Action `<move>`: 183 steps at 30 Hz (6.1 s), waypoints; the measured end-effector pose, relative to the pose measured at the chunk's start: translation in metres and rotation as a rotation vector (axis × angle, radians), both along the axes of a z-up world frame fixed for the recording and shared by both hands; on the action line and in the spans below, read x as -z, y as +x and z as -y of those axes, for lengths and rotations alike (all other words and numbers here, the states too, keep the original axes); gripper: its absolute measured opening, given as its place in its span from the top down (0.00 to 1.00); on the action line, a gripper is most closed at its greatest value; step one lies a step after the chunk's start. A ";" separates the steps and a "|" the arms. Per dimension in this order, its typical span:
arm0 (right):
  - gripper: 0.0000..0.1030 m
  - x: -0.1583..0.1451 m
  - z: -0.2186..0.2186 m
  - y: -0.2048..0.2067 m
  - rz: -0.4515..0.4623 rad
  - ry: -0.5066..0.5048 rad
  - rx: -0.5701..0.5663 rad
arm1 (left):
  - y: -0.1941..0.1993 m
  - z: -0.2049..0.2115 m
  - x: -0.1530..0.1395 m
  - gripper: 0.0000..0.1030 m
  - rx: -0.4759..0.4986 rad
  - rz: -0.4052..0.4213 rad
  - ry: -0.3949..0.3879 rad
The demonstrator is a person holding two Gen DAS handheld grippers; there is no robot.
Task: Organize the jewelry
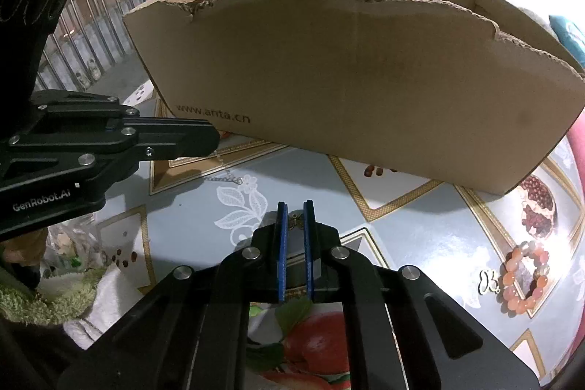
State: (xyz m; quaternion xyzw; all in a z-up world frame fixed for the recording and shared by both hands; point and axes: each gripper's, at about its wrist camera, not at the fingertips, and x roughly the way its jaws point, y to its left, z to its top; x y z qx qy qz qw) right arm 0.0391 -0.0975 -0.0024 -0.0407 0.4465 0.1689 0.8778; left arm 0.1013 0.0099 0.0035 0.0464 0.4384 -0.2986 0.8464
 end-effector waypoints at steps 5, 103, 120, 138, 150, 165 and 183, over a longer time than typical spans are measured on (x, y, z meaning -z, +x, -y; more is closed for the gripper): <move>0.94 -0.004 0.002 -0.002 0.012 0.004 0.003 | -0.003 0.000 -0.003 0.99 -0.004 0.009 -0.002; 0.13 -0.003 0.042 -0.036 -0.094 -0.118 0.244 | -0.001 0.005 0.028 0.06 -0.319 -0.140 0.139; 0.08 0.010 0.053 -0.020 -0.152 -0.129 0.272 | 0.012 0.031 0.040 0.05 -0.291 -0.125 0.287; 0.08 0.012 0.060 -0.014 -0.156 -0.125 0.276 | 0.014 0.033 0.041 0.05 -0.293 -0.138 0.297; 0.08 -0.005 0.079 -0.018 -0.093 0.004 0.291 | 0.013 0.032 0.041 0.04 -0.294 -0.136 0.296; 0.09 -0.014 0.085 -0.050 -0.046 0.090 0.212 | 0.012 0.032 0.040 0.04 -0.291 -0.128 0.294; 0.47 0.003 0.127 -0.024 -0.117 0.247 0.317 | 0.014 0.032 0.039 0.04 -0.277 -0.129 0.297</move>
